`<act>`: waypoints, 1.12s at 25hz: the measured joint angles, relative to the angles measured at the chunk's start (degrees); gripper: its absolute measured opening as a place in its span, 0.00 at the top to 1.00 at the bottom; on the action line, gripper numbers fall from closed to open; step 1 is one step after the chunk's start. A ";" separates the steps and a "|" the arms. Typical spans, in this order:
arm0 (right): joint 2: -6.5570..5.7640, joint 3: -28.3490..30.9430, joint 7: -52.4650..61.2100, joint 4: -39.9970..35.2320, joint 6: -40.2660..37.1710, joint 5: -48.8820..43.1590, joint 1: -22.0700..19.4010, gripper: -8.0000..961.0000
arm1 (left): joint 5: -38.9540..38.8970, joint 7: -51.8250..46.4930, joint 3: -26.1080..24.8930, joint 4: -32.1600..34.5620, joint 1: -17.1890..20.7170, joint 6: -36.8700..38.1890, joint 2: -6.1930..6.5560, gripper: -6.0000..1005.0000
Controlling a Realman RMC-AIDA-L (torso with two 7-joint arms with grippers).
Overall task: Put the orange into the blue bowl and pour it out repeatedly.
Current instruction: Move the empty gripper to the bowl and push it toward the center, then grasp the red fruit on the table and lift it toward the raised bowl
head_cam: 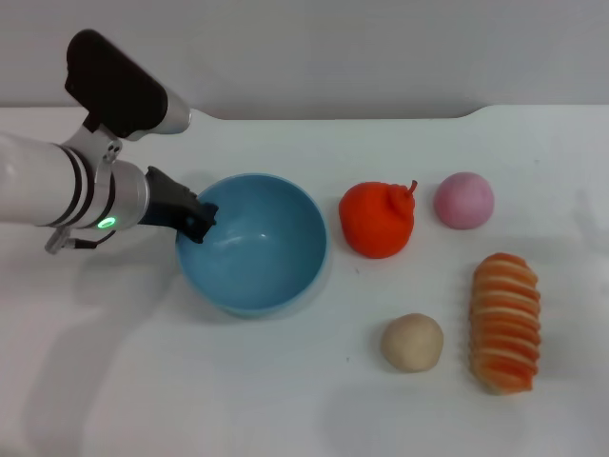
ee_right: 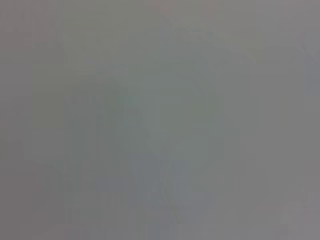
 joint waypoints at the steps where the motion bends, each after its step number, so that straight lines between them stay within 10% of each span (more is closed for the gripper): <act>1: 0.02 0.53 0.13 -0.01 -0.31 0.02 -0.13 0.25 | 0.18 -0.15 -0.33 1.28 -0.15 1.31 0.00 0.95; 9: -0.53 -0.36 12.14 -5.44 0.41 -5.16 0.46 0.25 | 3.96 -3.07 -4.10 4.29 -3.74 7.84 -0.01 1.00; 18: -0.71 -3.40 52.29 -29.65 13.82 -26.01 3.47 0.25 | 7.98 -5.93 -10.33 5.47 -11.00 18.50 -0.05 0.99; 28: -2.09 -11.33 92.99 -48.53 17.63 -67.33 14.37 0.25 | 7.77 -6.43 -14.01 6.32 -12.19 17.89 -0.14 0.99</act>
